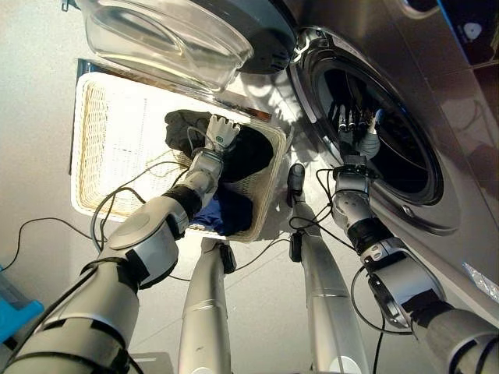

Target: Put the clothes into the washing machine.

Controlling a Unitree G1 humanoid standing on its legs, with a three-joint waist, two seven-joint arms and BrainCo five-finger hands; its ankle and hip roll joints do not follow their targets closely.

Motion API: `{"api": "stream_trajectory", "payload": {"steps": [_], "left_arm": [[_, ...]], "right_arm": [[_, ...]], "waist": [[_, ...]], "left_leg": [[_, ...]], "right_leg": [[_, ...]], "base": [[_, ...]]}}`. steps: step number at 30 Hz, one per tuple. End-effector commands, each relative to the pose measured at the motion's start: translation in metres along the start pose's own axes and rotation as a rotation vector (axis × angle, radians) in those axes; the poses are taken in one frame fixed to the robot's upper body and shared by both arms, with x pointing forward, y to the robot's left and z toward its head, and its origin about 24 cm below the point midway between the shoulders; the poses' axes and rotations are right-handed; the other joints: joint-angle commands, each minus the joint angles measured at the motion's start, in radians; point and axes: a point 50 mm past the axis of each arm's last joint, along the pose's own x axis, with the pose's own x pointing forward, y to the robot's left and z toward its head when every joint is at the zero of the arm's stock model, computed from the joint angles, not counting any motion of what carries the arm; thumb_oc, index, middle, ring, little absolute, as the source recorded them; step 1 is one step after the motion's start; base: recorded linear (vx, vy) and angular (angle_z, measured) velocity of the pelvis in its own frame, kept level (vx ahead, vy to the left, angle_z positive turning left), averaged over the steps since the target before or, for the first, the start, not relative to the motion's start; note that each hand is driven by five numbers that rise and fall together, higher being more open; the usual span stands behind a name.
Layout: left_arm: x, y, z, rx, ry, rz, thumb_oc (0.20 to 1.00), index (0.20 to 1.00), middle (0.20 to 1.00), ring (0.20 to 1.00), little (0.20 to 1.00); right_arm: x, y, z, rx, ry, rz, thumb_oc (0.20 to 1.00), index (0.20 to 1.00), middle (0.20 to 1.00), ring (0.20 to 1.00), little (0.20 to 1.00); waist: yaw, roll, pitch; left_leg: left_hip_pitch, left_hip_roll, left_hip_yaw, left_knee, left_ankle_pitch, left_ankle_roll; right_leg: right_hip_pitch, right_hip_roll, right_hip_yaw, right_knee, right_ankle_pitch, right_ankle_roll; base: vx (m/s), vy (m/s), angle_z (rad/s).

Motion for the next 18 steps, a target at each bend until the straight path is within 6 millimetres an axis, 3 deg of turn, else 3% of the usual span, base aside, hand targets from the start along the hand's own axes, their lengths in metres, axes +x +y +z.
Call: {"api": "stream_trajectory", "payload": {"steps": [1, 3, 4, 5, 10, 18], "left_arm": [[-0.009, -0.039, -0.050, 0.172, 0.220, -0.291, 1.000, 1.000, 1.000, 1.000, 1.000], [-0.009, -0.041, -0.049, 0.217, 0.206, -0.340, 1.000, 1.000, 1.000, 1.000, 1.000], [-0.009, -0.042, -0.048, 0.230, 0.191, -0.365, 0.564, 0.564, 0.564, 0.564, 0.564], [-0.008, -0.040, -0.048, 0.227, 0.179, -0.367, 0.200, 0.200, 0.200, 0.200, 0.200], [-0.009, -0.046, -0.042, 0.215, 0.132, -0.381, 0.200, 0.200, 0.200, 0.200, 0.200], [-0.009, -0.045, -0.049, 0.208, 0.105, -0.295, 0.200, 0.200, 0.200, 0.200, 0.200]], "right_arm": [[0.002, 0.013, -0.003, 0.056, -0.058, 0.041, 1.000, 1.000, 1.000, 1.000, 1.000], [0.001, 0.012, -0.004, 0.062, -0.059, 0.038, 1.000, 1.000, 1.000, 1.000, 1.000], [0.002, 0.011, -0.004, 0.068, -0.063, 0.034, 1.000, 1.000, 1.000, 1.000, 1.000], [0.004, 0.013, -0.003, 0.076, -0.068, 0.036, 1.000, 1.000, 1.000, 1.000, 1.000], [0.002, 0.004, 0.000, 0.091, -0.073, 0.016, 1.000, 1.000, 1.000, 1.000, 1.000], [0.005, 0.000, 0.005, 0.095, -0.075, 0.018, 1.000, 1.000, 1.000, 1.000, 1.000]], "waist": [[0.008, -0.015, -0.003], [0.007, -0.017, -0.003], [0.005, -0.019, -0.003], [0.005, -0.021, -0.003], [0.003, -0.026, -0.003], [0.007, -0.023, -0.003]], "left_leg": [[-0.017, -0.034, 0.023, -0.077, 0.049, -0.067], [-0.023, -0.032, 0.023, -0.075, 0.049, -0.068], [-0.027, -0.030, 0.022, -0.073, 0.047, -0.068], [-0.041, -0.030, 0.023, -0.072, 0.055, -0.066], [-0.028, -0.027, 0.022, -0.070, 0.047, -0.069], [-0.028, -0.027, 0.018, -0.063, 0.053, -0.071]], "right_leg": [[-0.012, 0.001, -0.021, 0.073, -0.017, 0.152], [-0.020, 0.002, -0.020, 0.076, -0.015, 0.152], [-0.024, 0.002, -0.019, 0.077, -0.014, 0.153], [-0.038, 0.003, -0.020, 0.076, -0.004, 0.151], [-0.022, 0.000, -0.028, 0.076, -0.011, 0.155], [-0.021, -0.002, -0.032, 0.080, -0.008, 0.151]], "base": [[0.00, 0.000, 0.00], [0.00, 0.000, 0.00], [0.01, -0.036, -0.02], [0.00, -0.048, -0.02], [0.00, -0.007, 0.00], [0.00, 0.000, 0.00]]}}
